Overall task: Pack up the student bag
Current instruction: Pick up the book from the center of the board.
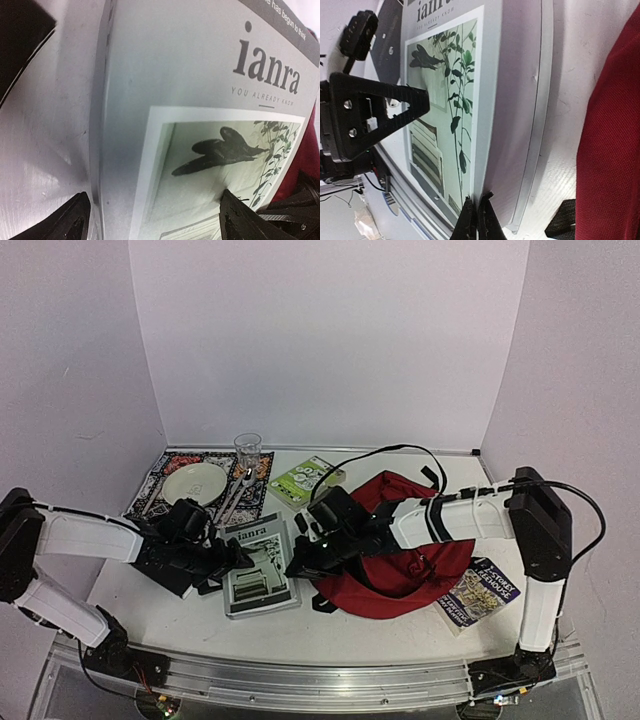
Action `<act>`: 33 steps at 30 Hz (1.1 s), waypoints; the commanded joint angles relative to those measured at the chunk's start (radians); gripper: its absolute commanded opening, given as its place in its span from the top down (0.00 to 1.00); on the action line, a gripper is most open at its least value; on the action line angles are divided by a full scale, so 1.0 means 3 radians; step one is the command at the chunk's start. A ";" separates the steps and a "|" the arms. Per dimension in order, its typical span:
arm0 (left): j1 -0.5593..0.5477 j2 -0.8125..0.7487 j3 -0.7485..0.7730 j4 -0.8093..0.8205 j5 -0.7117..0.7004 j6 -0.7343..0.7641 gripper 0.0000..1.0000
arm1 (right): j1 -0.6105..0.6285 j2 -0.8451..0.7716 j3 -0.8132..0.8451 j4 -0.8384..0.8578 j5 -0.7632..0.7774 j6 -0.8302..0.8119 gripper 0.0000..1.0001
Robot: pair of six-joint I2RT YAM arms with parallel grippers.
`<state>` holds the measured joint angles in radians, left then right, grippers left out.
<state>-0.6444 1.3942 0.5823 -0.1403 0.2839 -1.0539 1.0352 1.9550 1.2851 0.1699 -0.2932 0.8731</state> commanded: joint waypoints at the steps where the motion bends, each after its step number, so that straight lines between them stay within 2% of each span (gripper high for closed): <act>1: 0.0039 -0.0301 -0.0229 0.0197 -0.0105 -0.0289 0.09 | -0.0071 -0.0223 -0.0043 0.0222 -0.0223 0.0145 1.00; 13: 0.0046 -0.0739 -0.0719 0.0712 -0.0022 -0.1036 0.08 | -0.0288 -0.0221 -0.0121 0.0614 -0.0593 0.0871 1.00; 21: 0.0045 -0.1044 -0.0963 0.0979 -0.0153 -0.1529 0.08 | -0.0336 -0.0224 -0.0209 0.0965 -0.0690 0.1305 1.00; 33: 0.0041 -0.1285 -0.0918 0.1040 -0.0422 -0.1750 0.15 | -0.0332 -0.0299 -0.0371 0.1299 -0.0667 0.1668 1.00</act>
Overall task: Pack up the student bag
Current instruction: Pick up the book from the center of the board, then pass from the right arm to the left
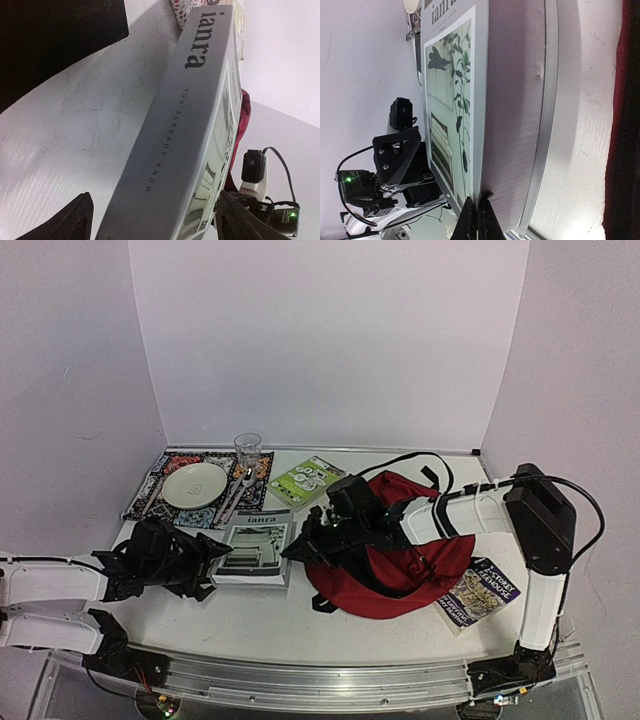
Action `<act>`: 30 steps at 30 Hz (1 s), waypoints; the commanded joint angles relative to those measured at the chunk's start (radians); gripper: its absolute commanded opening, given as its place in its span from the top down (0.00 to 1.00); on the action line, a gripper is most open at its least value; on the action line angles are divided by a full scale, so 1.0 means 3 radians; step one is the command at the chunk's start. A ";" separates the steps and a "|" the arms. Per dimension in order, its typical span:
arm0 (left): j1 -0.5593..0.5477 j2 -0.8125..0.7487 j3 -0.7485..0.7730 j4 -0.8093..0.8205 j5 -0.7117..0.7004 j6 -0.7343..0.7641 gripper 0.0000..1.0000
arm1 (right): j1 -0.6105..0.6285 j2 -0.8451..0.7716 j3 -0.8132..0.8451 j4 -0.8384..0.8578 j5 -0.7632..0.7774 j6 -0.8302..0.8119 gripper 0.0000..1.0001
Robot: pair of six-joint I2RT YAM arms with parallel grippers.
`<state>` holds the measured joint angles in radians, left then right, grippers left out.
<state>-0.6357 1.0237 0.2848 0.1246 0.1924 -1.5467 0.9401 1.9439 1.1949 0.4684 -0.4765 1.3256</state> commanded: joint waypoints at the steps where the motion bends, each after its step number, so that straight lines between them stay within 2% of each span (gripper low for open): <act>1: 0.0009 -0.0062 0.0082 0.0161 -0.0138 -0.0126 0.16 | -0.0016 -0.0277 -0.0100 0.0345 -0.0047 0.0194 1.00; 8: -0.0072 -0.0226 0.0159 0.0169 -0.0483 -0.0347 0.18 | -0.0012 -0.0378 -0.0250 0.0602 0.0101 0.0497 1.00; 15: -0.0160 -0.0010 0.0328 0.0305 -0.0502 -0.0341 0.26 | 0.0005 -0.0396 -0.0284 0.0754 0.0164 0.0658 1.00; 23: -0.0404 0.0064 0.0479 0.0487 -0.0947 -0.0498 0.27 | 0.0034 -0.0466 -0.0416 0.0947 0.0415 0.0935 1.00; 30: -0.0574 0.0123 0.0495 0.0574 -0.1260 -0.0651 0.33 | 0.0062 -0.0464 -0.0420 0.1131 0.0469 0.1066 1.00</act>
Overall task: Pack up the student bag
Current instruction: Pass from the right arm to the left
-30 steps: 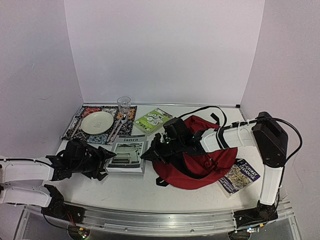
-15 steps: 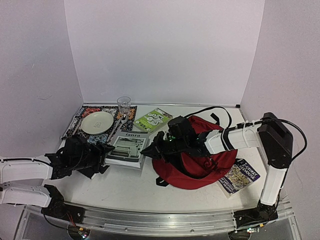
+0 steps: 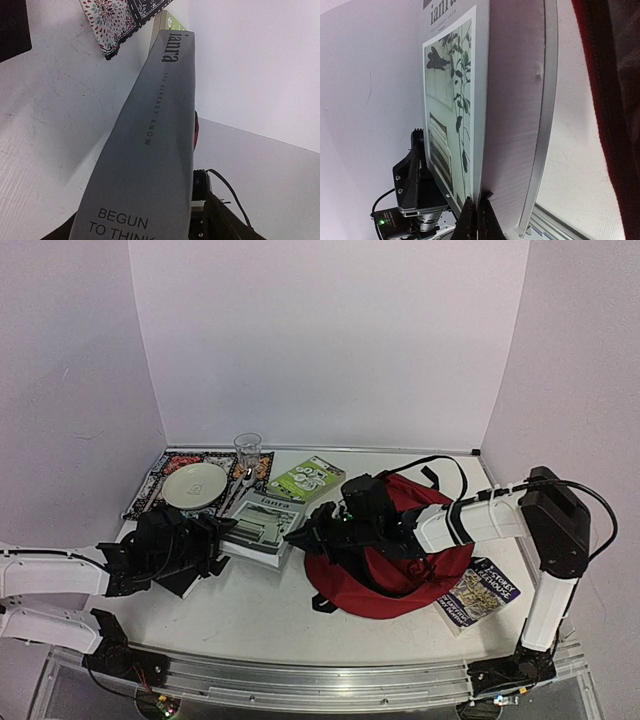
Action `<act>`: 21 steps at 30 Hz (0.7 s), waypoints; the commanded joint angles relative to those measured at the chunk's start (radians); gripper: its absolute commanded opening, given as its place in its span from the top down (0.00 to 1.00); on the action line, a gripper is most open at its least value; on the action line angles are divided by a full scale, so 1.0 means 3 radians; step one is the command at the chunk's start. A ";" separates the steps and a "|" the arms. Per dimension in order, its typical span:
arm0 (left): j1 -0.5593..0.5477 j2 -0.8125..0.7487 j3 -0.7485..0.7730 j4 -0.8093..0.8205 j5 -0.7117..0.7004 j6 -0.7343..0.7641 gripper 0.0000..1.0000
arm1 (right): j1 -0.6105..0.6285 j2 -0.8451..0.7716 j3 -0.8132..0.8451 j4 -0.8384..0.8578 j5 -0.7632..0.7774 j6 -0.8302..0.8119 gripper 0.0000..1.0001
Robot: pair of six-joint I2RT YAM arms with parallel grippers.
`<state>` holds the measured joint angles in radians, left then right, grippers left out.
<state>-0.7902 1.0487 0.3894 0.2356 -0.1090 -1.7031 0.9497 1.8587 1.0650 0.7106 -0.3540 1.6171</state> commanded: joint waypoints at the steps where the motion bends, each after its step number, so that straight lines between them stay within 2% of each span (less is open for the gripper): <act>1: -0.0064 0.0052 0.0152 0.0216 -0.0267 -0.0129 0.34 | 0.0034 -0.0175 0.0016 0.0356 0.0052 0.0100 1.00; 5: -0.0068 0.0117 0.0184 0.0274 -0.0268 -0.0094 0.39 | 0.0045 -0.0170 0.0022 0.0403 0.0011 0.0106 1.00; 10: -0.0077 0.0136 0.0238 0.0309 -0.0292 0.0014 0.54 | 0.0066 -0.0186 0.0024 0.0425 -0.0018 0.0054 1.00; 14: -0.0080 0.0110 0.0256 0.0314 -0.0323 0.0101 0.60 | 0.0070 -0.0224 0.0005 0.0380 -0.0022 -0.0061 1.00; 21: -0.0079 -0.0043 0.0129 0.0314 -0.0434 0.0161 0.67 | 0.0069 -0.0509 0.0128 -0.0317 0.0071 -0.0807 0.76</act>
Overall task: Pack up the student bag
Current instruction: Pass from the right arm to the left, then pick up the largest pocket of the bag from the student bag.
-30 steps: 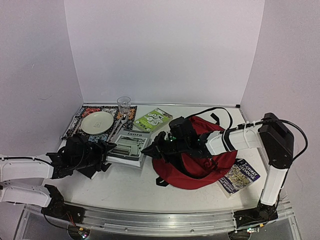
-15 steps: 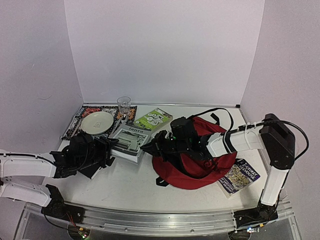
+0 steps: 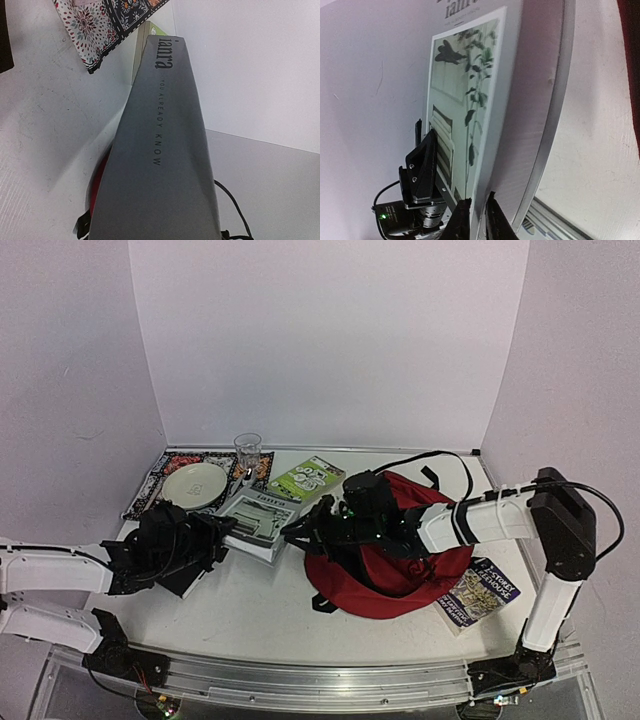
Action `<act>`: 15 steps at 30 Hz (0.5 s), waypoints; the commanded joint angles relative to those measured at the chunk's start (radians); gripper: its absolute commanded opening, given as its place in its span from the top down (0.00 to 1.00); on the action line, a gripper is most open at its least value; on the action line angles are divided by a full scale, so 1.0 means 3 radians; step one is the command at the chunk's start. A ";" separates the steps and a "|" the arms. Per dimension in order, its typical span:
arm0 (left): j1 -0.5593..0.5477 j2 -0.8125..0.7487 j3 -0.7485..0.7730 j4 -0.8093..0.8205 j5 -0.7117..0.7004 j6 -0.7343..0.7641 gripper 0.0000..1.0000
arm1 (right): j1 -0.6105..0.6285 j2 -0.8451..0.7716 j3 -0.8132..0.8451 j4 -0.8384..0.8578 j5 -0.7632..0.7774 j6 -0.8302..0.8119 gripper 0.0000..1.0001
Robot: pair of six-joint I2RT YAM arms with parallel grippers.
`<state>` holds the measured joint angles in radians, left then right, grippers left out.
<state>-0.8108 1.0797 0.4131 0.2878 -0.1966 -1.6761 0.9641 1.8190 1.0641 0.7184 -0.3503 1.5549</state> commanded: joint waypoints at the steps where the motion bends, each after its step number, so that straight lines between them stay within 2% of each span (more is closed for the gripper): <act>1: -0.0011 -0.0177 0.0025 0.0140 -0.0162 0.0076 0.67 | 0.0021 -0.0435 0.0151 -0.0483 0.0096 -0.0749 0.73; 4: -0.0010 -0.0257 -0.0038 0.0140 -0.0213 0.0124 0.67 | 0.0021 -0.0623 0.0216 -0.0879 0.0211 -0.1242 0.65; 6: -0.0007 -0.0290 -0.0068 0.0140 -0.0235 0.0149 0.67 | 0.0019 -0.0724 0.0358 -0.1421 0.0381 -0.1684 0.61; 10: -0.0007 -0.0315 -0.0083 0.0140 -0.0214 0.0207 0.67 | 0.0019 -0.0891 0.0477 -0.2155 0.0696 -0.2380 0.51; 15: 0.0000 -0.0300 -0.0062 0.0140 -0.0113 0.0343 0.67 | 0.0011 -0.1011 0.0554 -0.2829 0.1099 -0.3022 0.39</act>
<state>-0.8108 1.0054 0.3901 0.2877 -0.2390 -1.6243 0.9657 1.5480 1.1857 0.1352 -0.1526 0.8967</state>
